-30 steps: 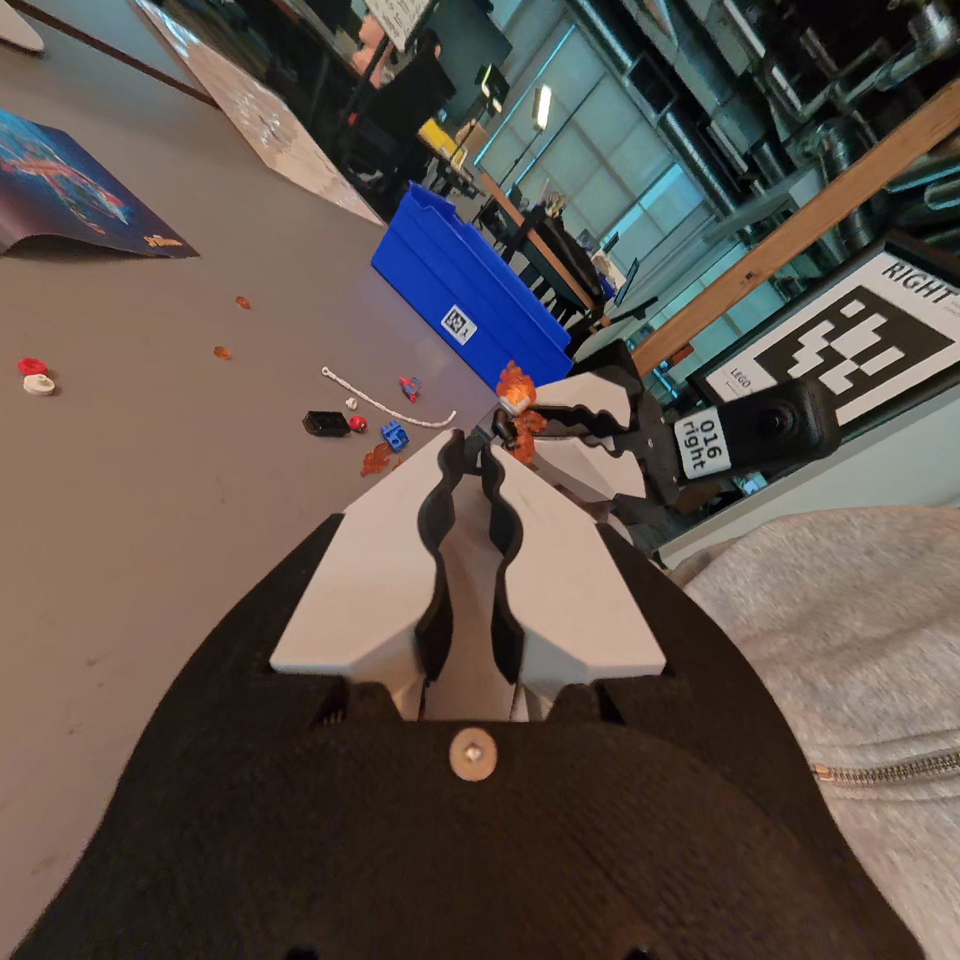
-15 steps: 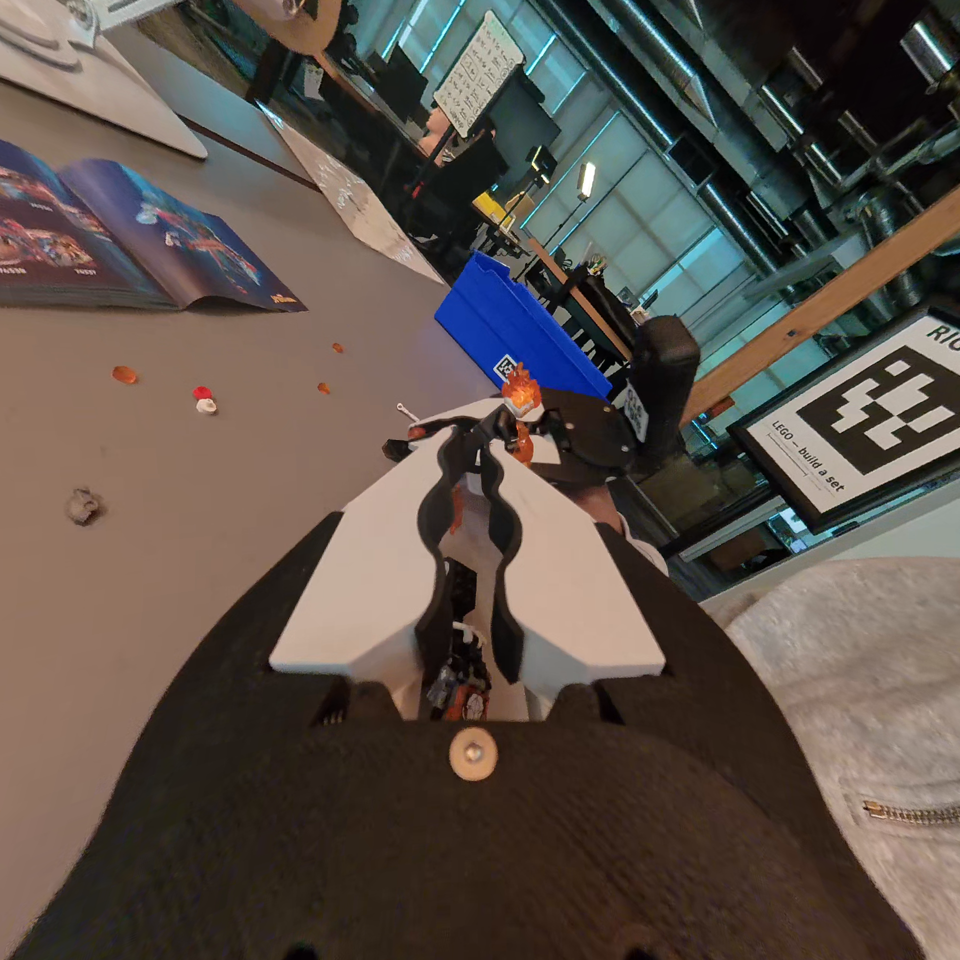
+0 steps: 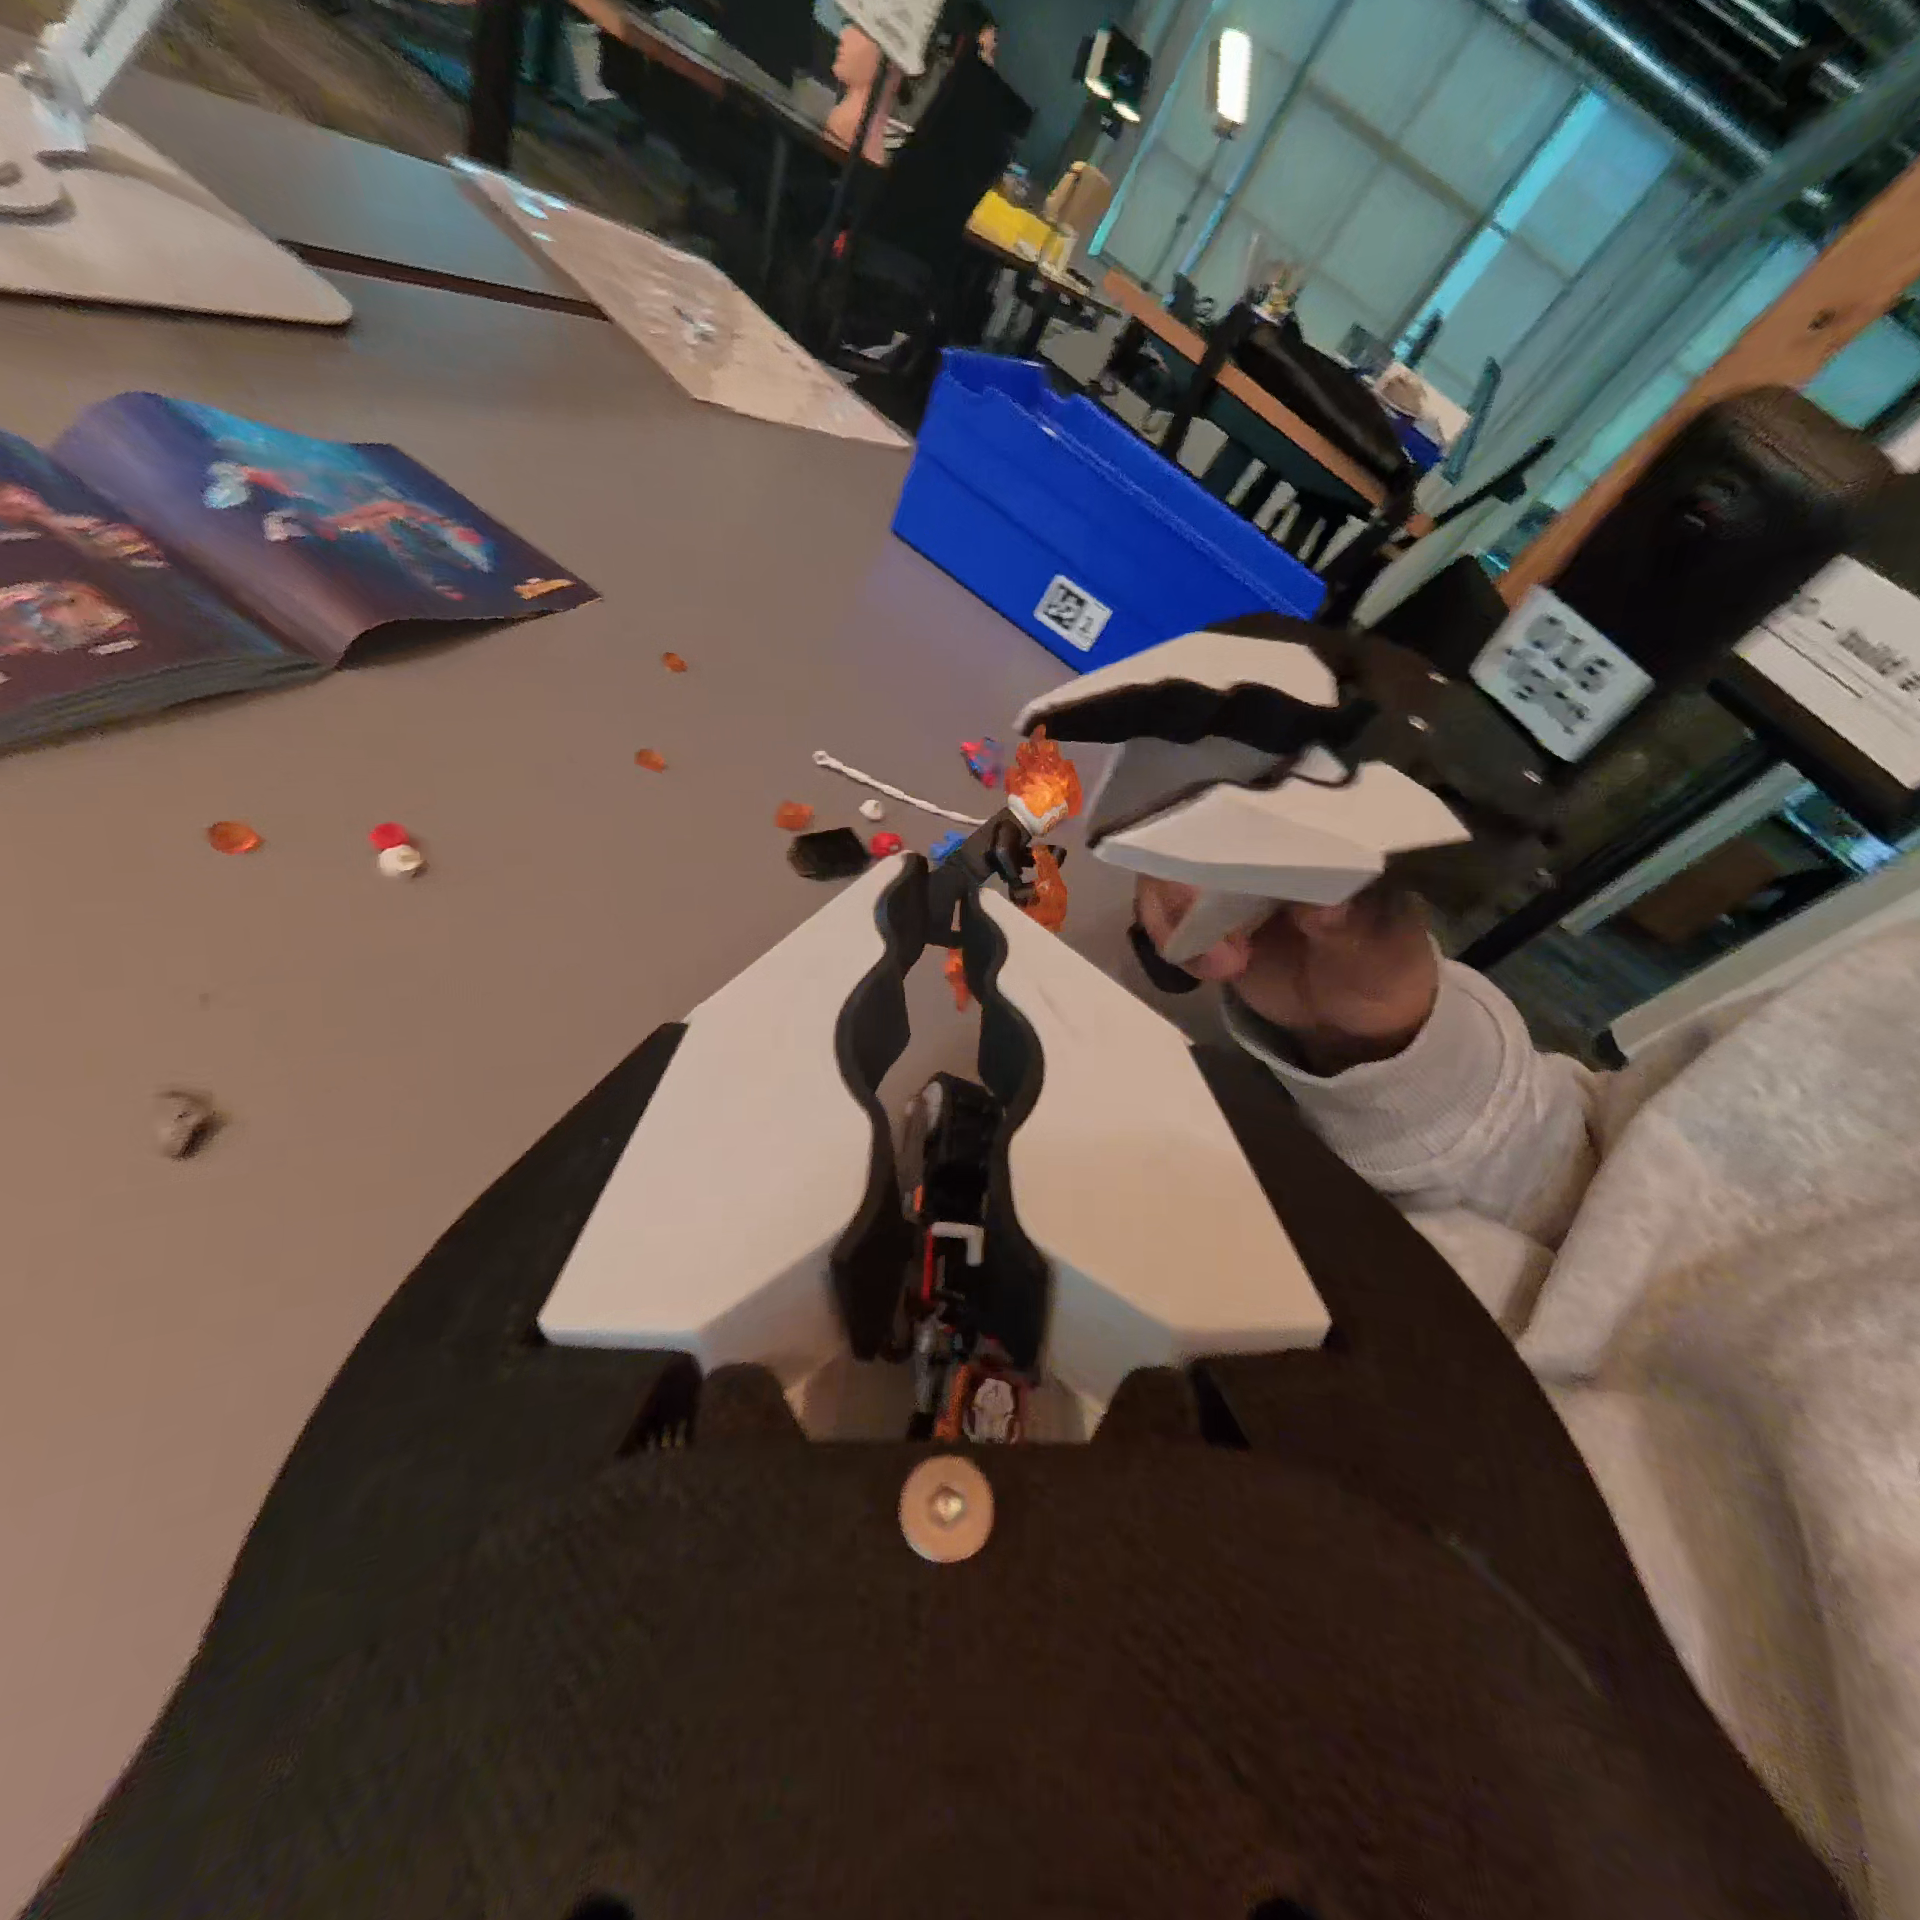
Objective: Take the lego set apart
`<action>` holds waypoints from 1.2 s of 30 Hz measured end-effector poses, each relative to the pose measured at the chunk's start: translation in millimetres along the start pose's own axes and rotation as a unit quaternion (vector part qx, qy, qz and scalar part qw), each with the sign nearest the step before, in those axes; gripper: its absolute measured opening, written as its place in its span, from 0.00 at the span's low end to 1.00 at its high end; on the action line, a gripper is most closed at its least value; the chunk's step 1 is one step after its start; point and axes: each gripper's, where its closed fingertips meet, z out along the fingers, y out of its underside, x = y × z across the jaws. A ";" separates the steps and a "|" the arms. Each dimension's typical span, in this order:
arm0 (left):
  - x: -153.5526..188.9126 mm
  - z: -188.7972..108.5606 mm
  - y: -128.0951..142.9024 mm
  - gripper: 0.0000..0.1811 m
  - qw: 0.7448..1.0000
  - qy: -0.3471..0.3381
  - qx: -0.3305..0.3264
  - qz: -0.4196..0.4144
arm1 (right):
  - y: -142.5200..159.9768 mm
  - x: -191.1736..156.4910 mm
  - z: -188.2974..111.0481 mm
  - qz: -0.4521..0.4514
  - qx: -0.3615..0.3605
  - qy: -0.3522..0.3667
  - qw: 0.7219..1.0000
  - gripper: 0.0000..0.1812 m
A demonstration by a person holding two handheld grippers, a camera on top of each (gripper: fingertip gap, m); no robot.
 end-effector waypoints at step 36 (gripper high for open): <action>16.3 1.3 14.5 0.03 0.999 0.032 -0.016 0.000 | -12.1 51.2 -44.4 0.313 0.102 -0.094 0.939 0.06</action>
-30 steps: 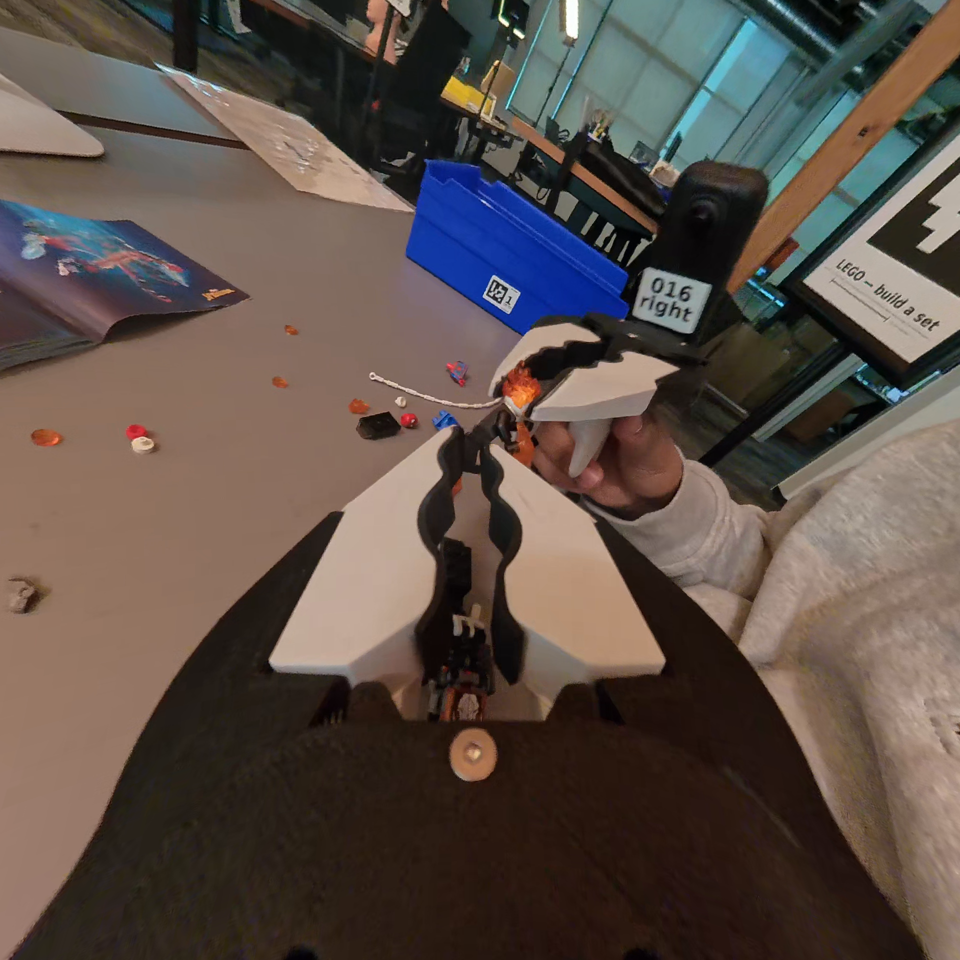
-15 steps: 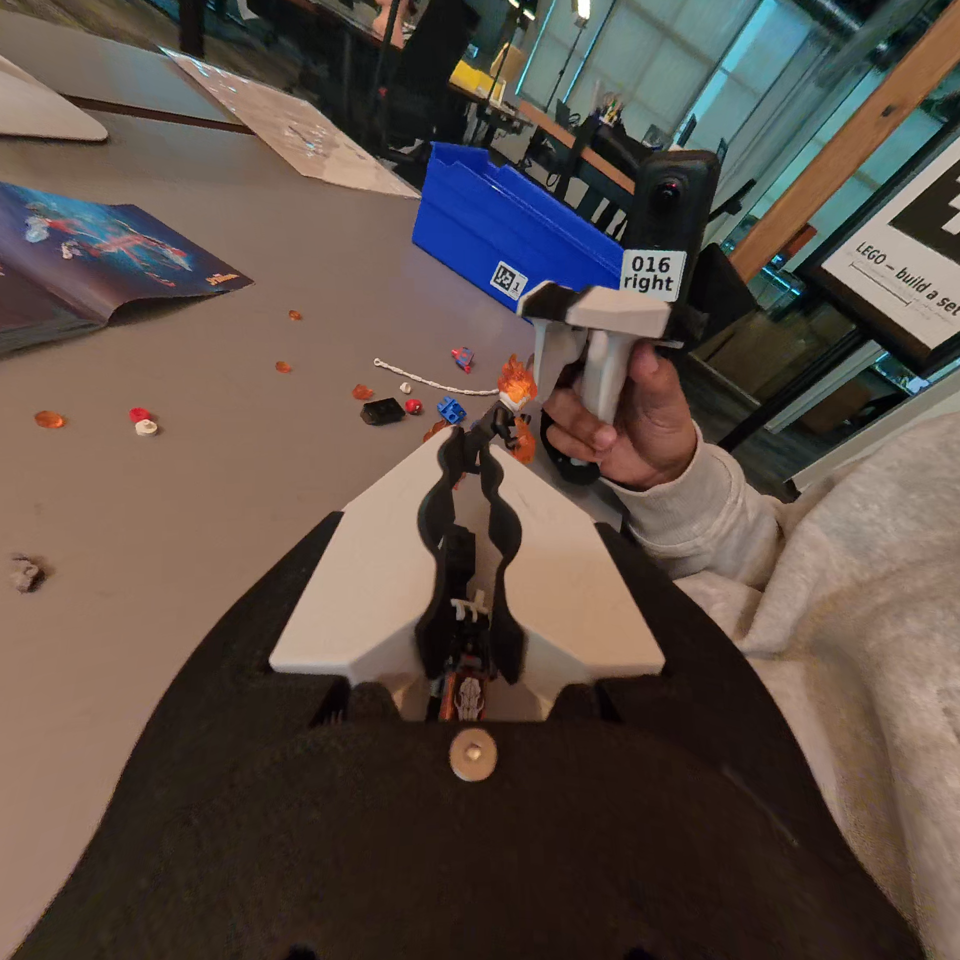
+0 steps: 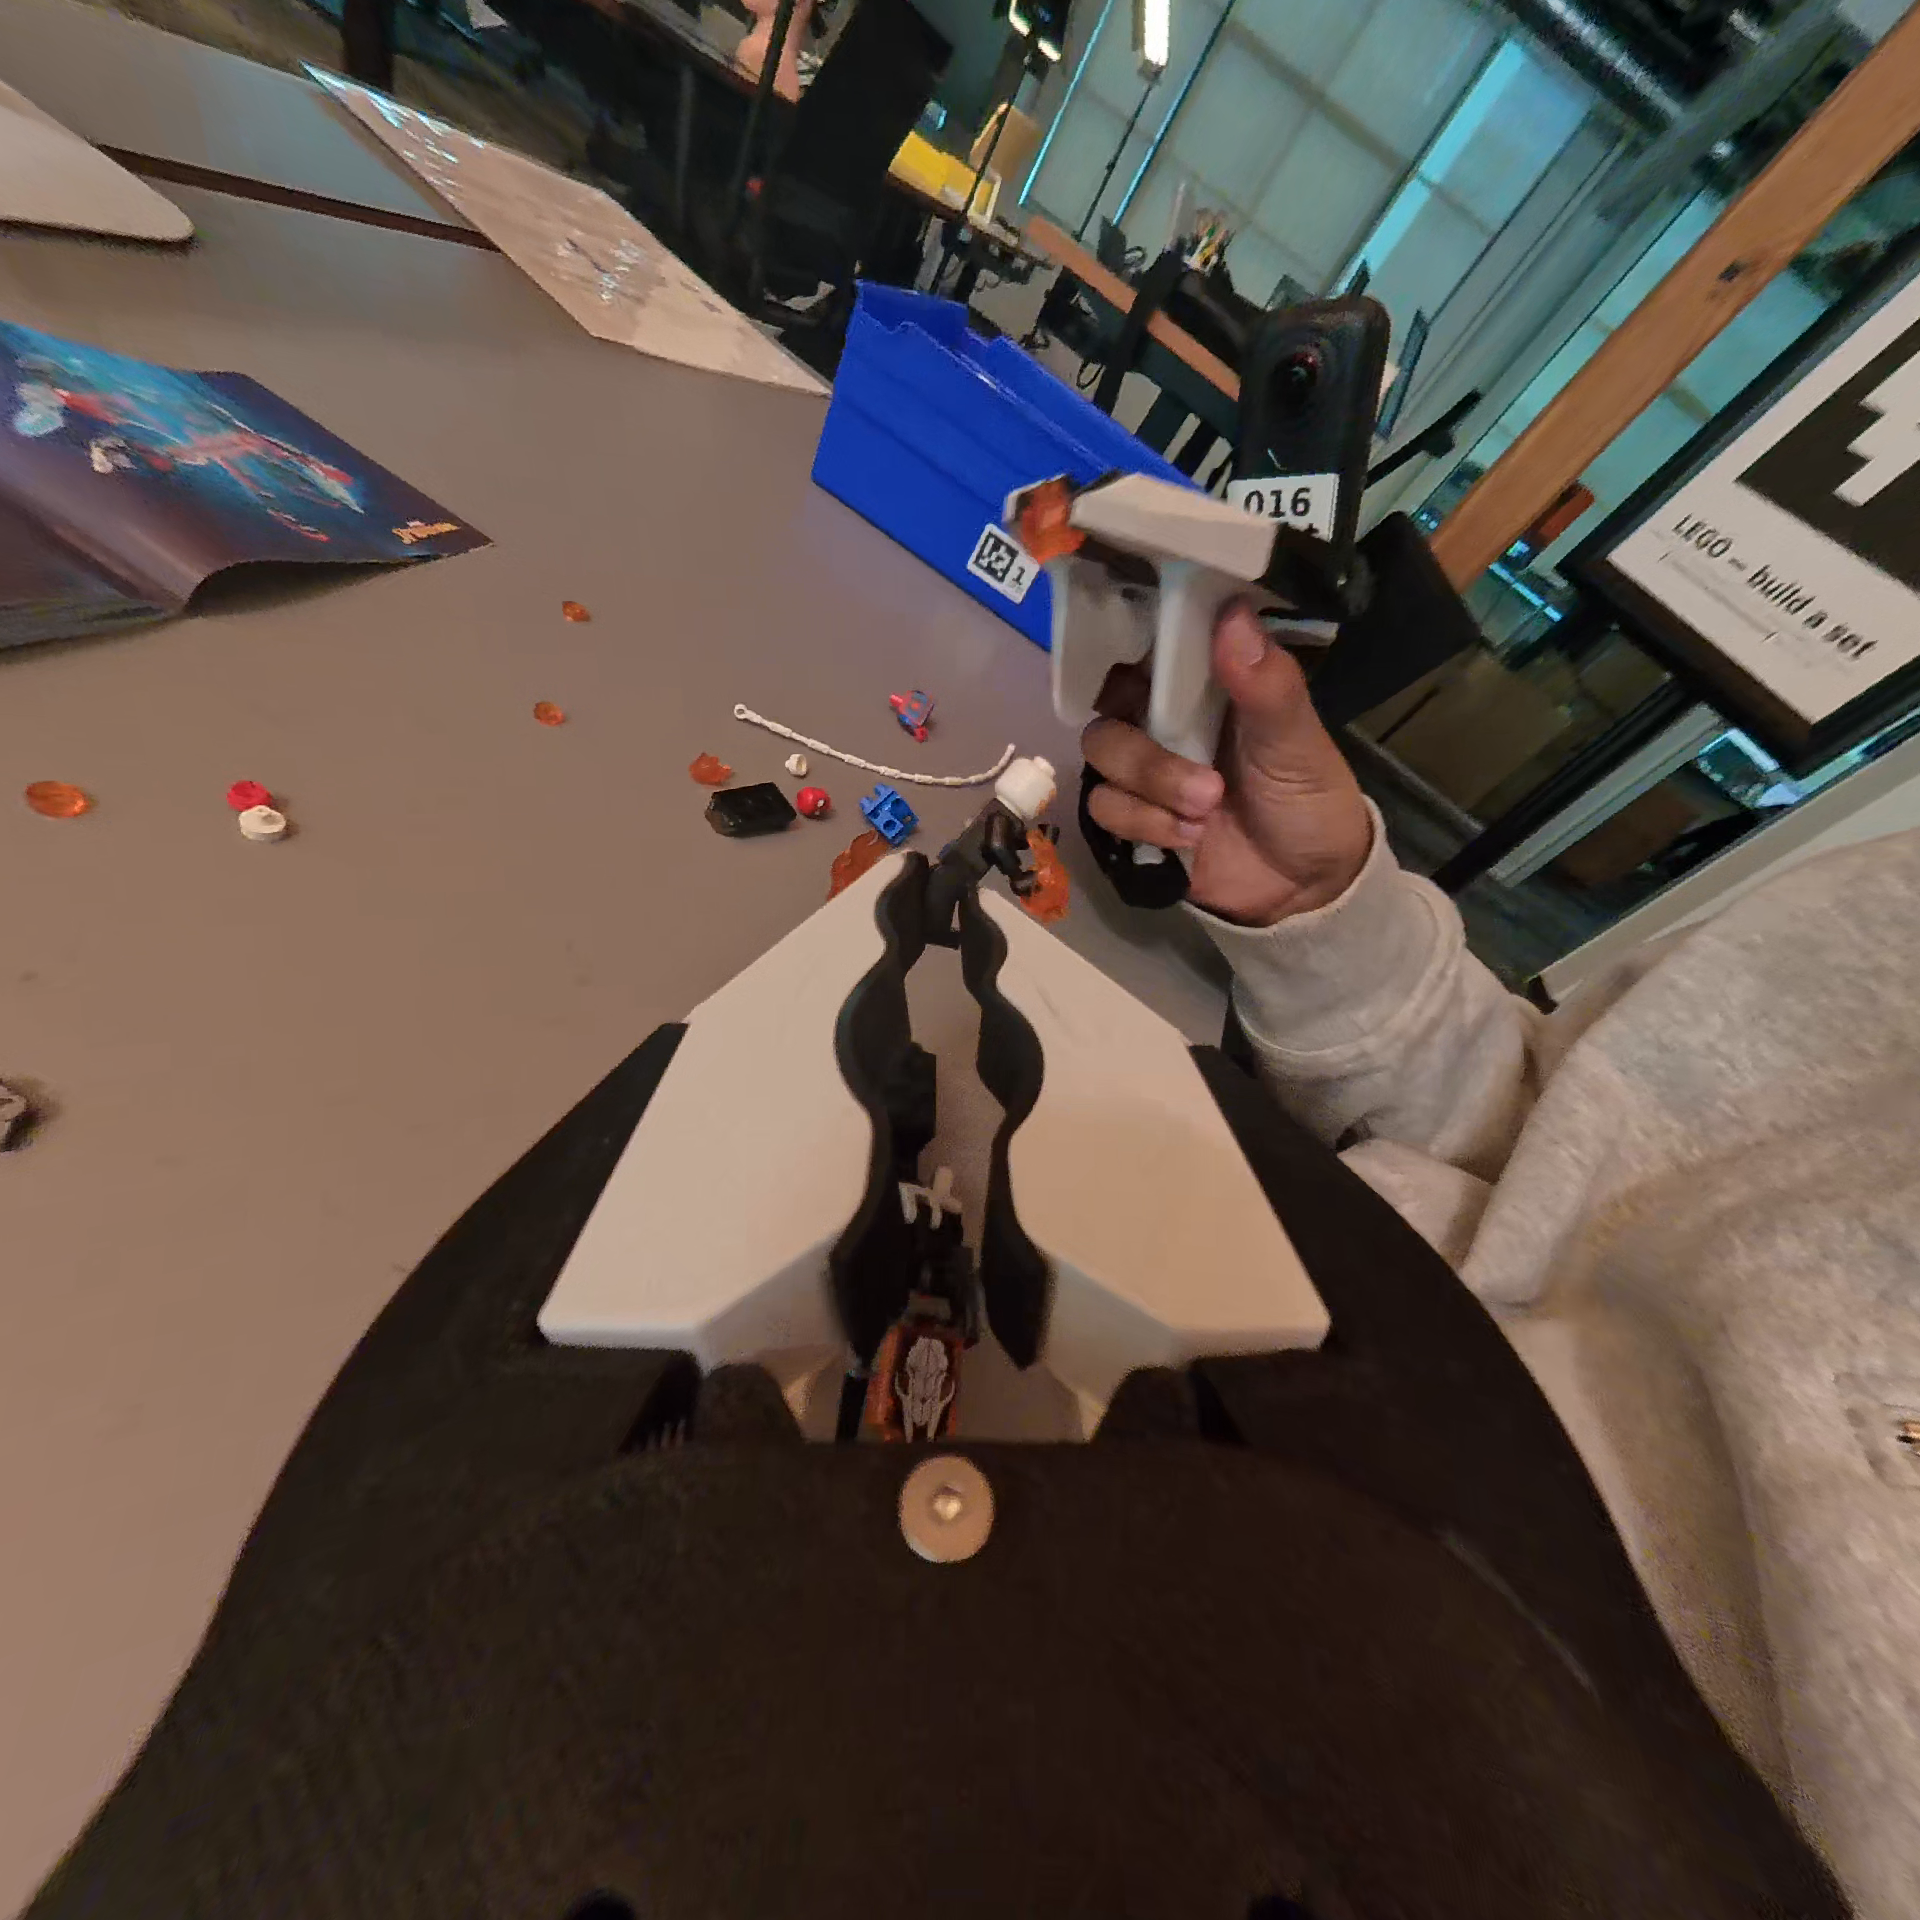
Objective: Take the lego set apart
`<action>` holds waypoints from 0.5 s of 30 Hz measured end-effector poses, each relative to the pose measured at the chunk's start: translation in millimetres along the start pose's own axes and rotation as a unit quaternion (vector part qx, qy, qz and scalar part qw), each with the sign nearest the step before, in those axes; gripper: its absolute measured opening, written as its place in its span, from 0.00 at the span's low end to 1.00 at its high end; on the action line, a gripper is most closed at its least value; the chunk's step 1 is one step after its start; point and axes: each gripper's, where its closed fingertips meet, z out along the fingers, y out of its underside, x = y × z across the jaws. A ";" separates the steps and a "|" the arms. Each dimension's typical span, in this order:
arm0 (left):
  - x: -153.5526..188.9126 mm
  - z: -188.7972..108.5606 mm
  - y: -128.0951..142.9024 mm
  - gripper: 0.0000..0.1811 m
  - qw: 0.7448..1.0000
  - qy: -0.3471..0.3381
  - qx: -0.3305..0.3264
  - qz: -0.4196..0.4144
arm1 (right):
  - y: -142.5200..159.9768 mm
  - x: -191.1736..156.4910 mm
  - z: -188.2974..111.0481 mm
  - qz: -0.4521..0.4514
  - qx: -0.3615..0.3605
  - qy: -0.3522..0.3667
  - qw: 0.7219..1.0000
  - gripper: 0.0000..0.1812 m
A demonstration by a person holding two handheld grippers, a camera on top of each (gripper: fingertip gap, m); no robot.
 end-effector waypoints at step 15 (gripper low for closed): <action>-7.3 2.9 3.6 0.03 1.000 0.000 -0.006 -0.030 | 44.3 41.3 8.1 -0.218 -0.153 0.157 0.951 0.13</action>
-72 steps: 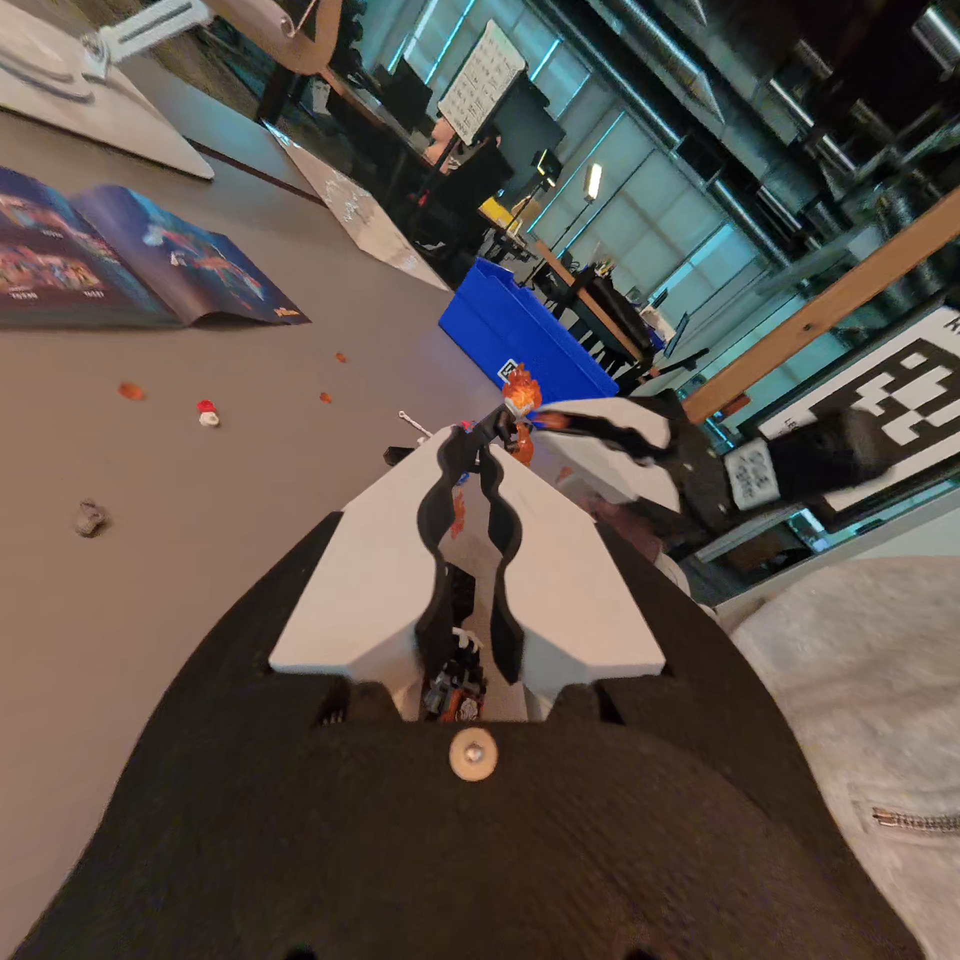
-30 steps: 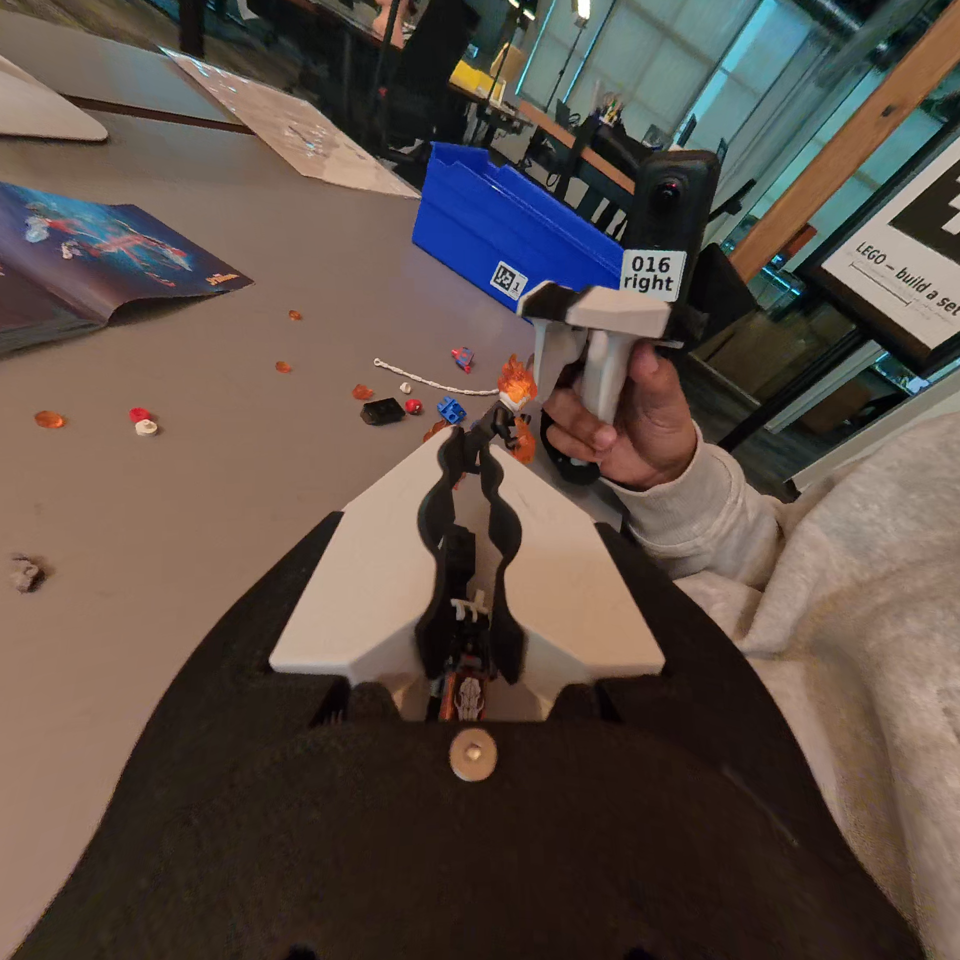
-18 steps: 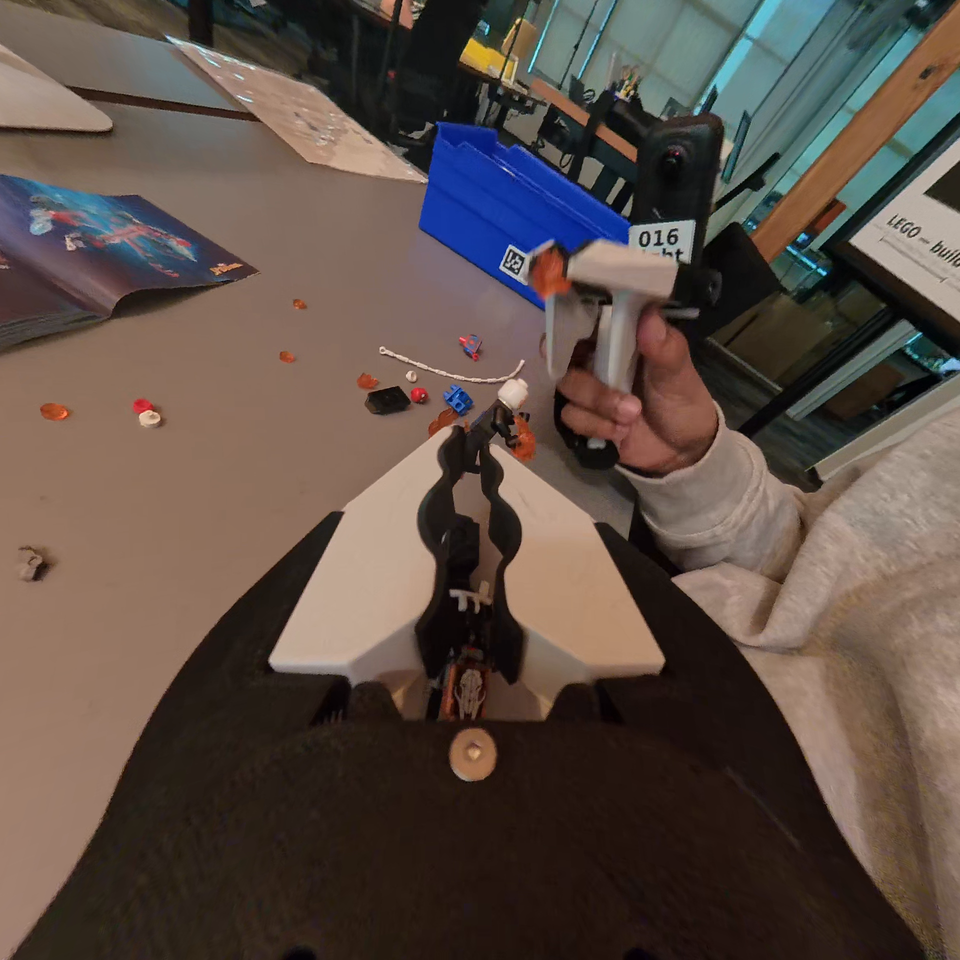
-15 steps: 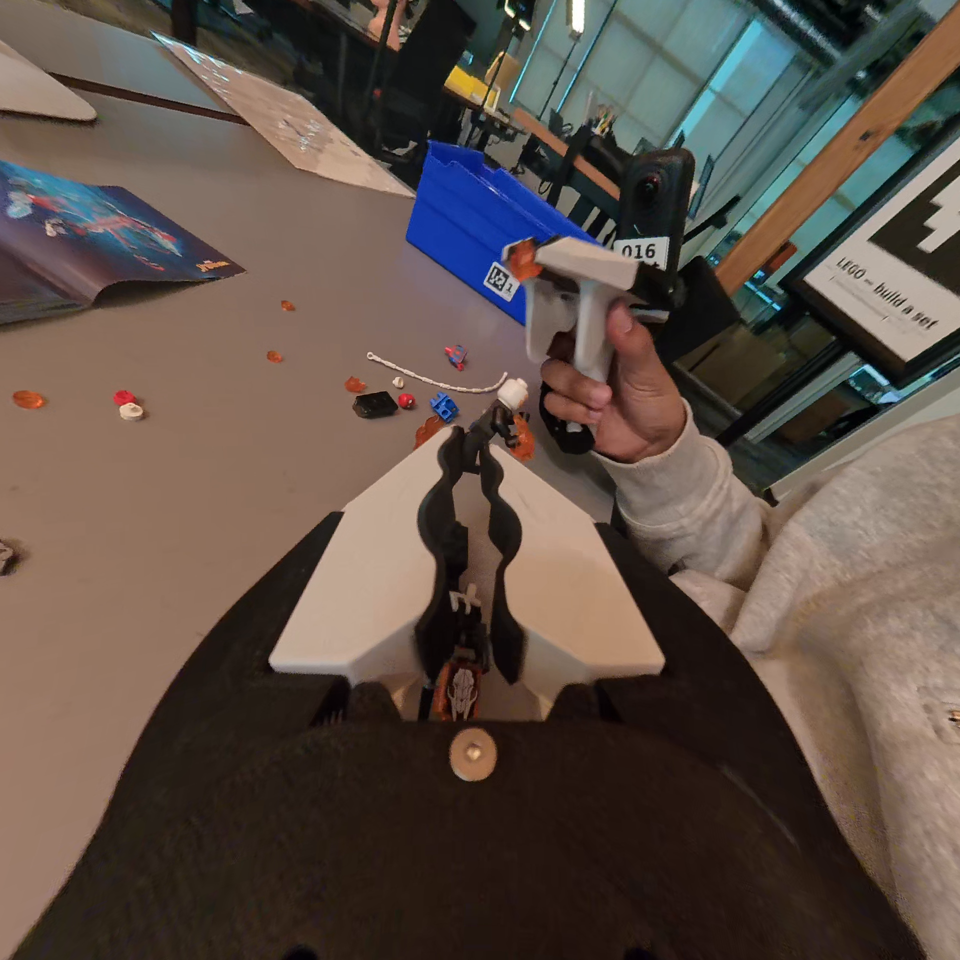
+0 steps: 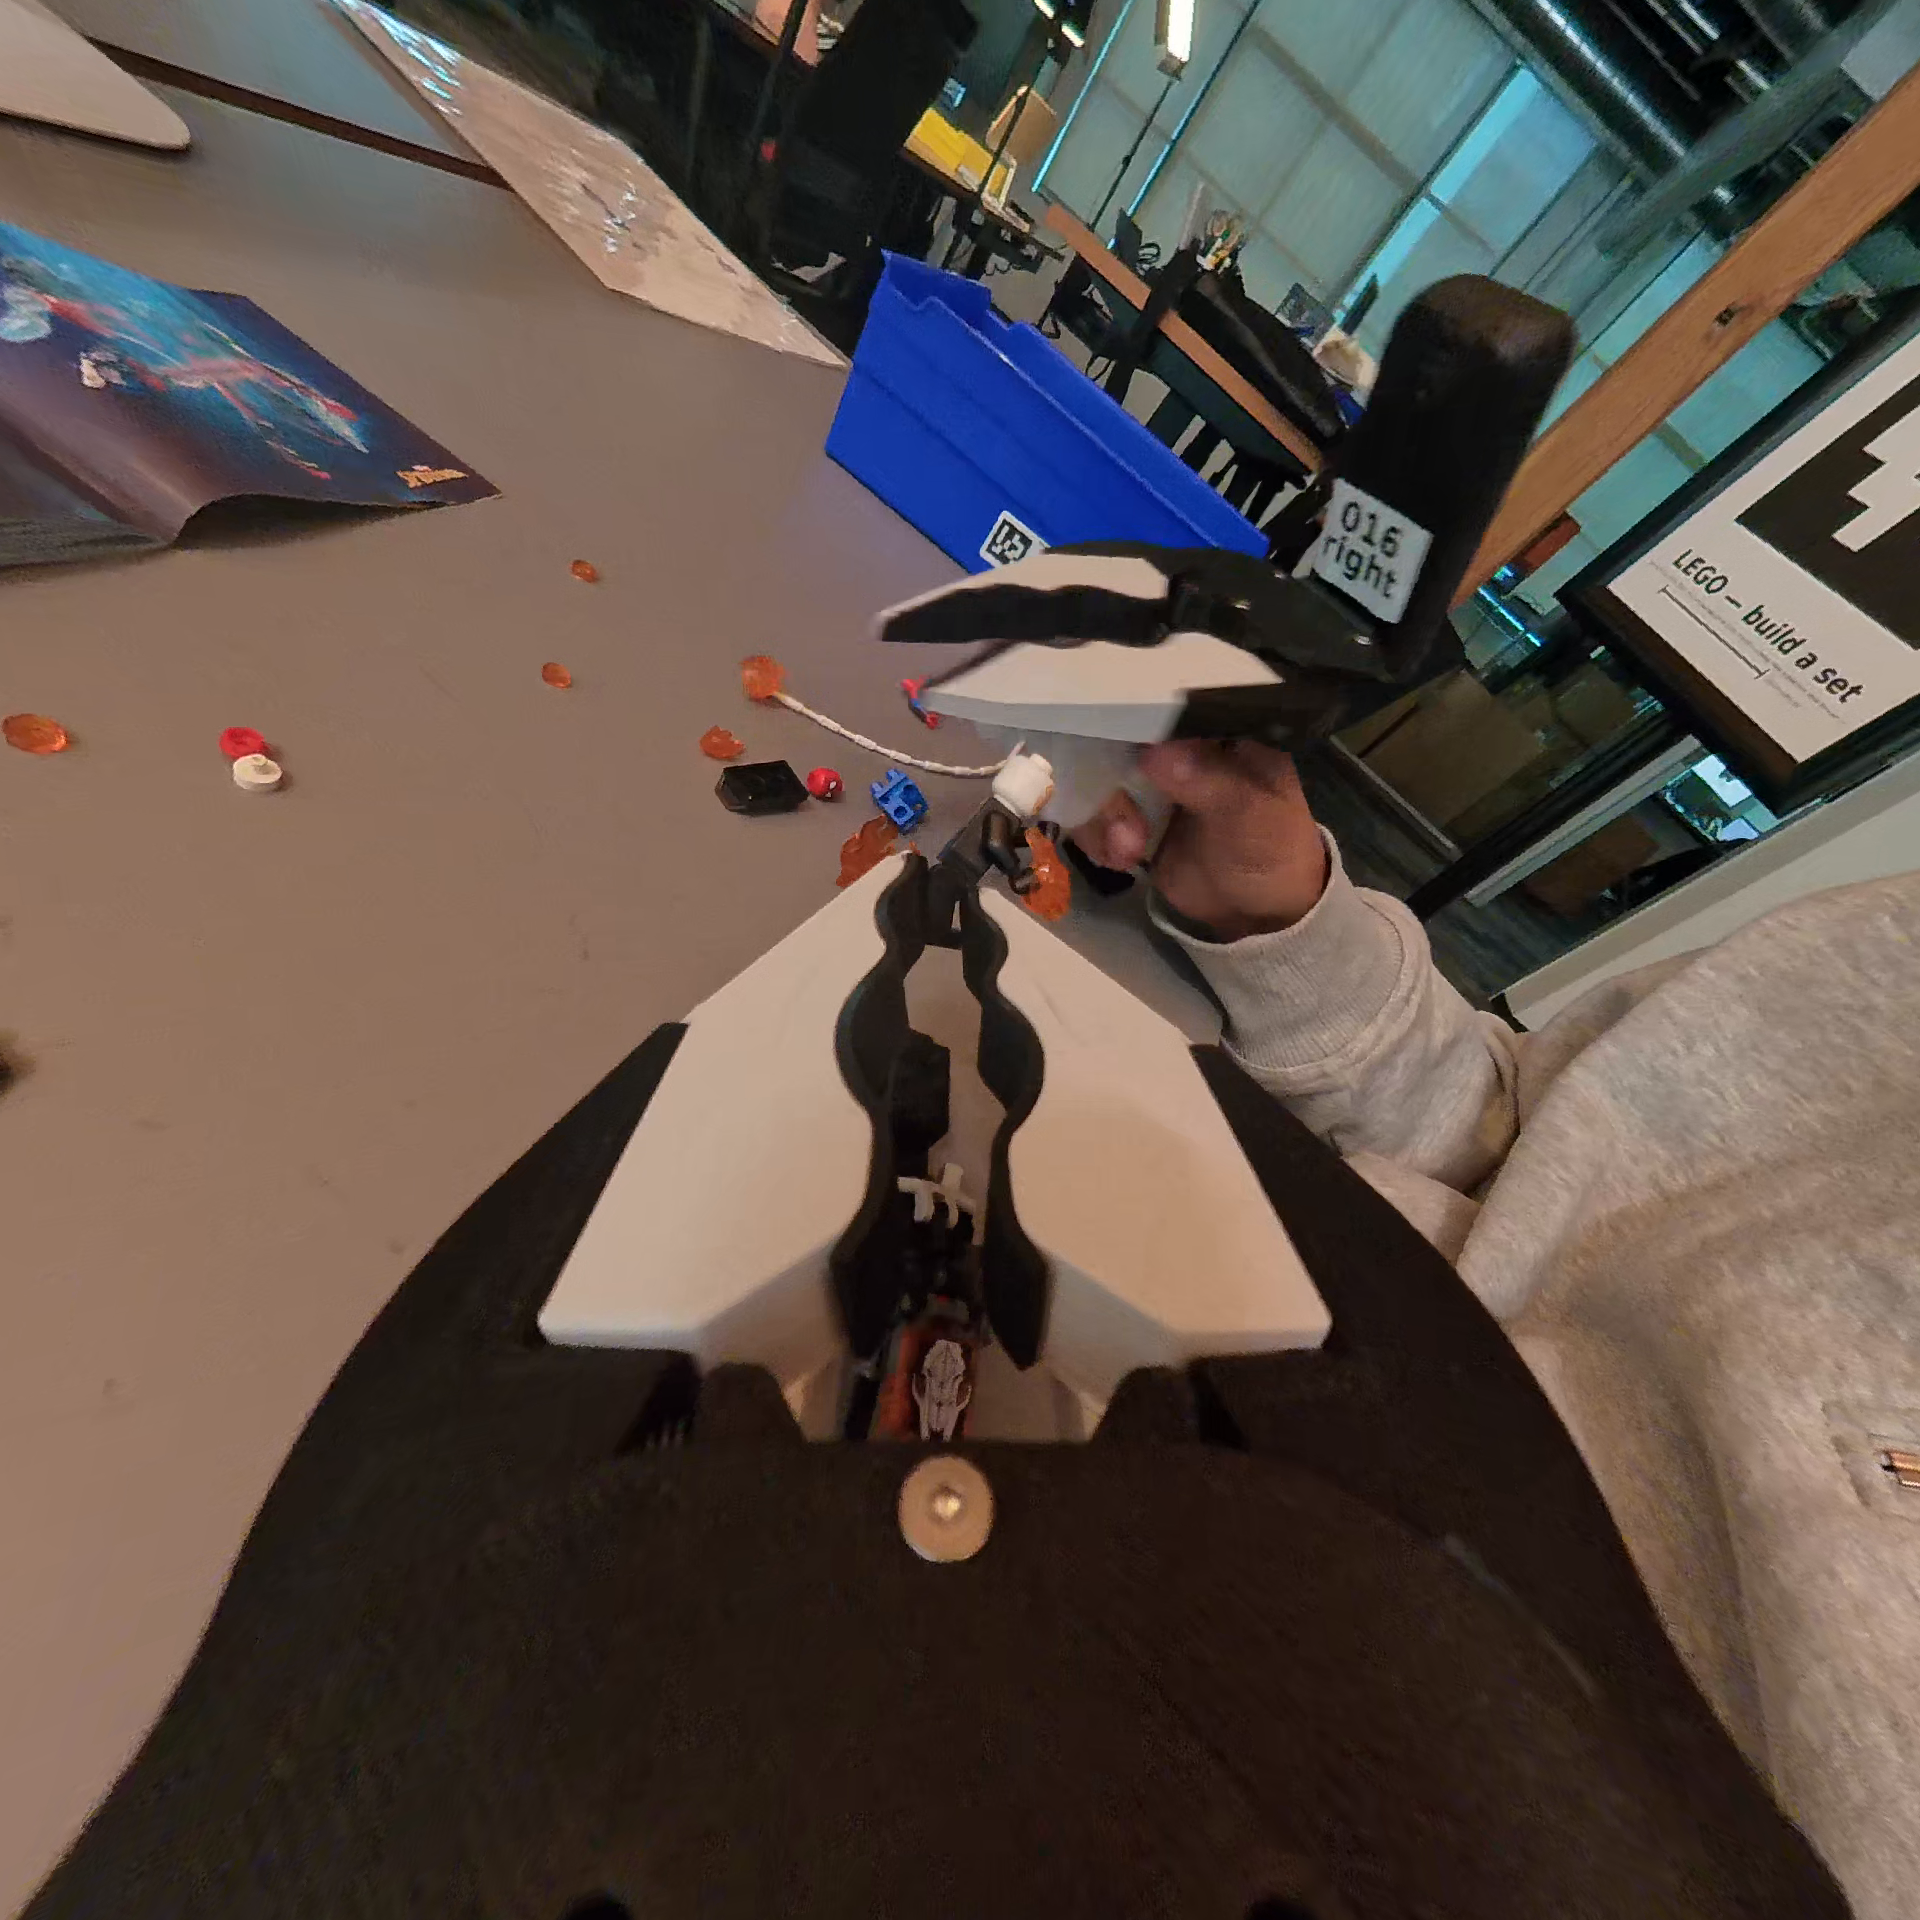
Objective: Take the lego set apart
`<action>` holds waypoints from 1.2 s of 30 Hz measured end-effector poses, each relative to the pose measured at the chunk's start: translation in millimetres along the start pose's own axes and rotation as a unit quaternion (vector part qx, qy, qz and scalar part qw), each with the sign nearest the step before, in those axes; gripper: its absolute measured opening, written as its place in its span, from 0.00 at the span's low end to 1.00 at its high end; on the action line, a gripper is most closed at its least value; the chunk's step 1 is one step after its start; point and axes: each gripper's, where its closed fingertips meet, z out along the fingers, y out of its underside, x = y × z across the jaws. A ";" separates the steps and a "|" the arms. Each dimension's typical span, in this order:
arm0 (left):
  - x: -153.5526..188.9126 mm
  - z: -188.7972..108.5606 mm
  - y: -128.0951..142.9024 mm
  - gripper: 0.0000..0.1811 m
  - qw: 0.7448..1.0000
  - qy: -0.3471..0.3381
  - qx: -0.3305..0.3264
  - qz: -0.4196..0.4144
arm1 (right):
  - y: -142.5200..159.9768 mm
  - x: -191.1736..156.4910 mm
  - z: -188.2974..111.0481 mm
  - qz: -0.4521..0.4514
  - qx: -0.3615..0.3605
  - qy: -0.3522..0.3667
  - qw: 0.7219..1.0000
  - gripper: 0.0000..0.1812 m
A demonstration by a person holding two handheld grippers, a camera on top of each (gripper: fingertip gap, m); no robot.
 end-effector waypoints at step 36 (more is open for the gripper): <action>18.2 0.9 -15.0 0.03 0.999 0.033 0.007 -0.022 | 28.9 53.2 -5.9 0.111 -0.070 0.073 0.989 0.04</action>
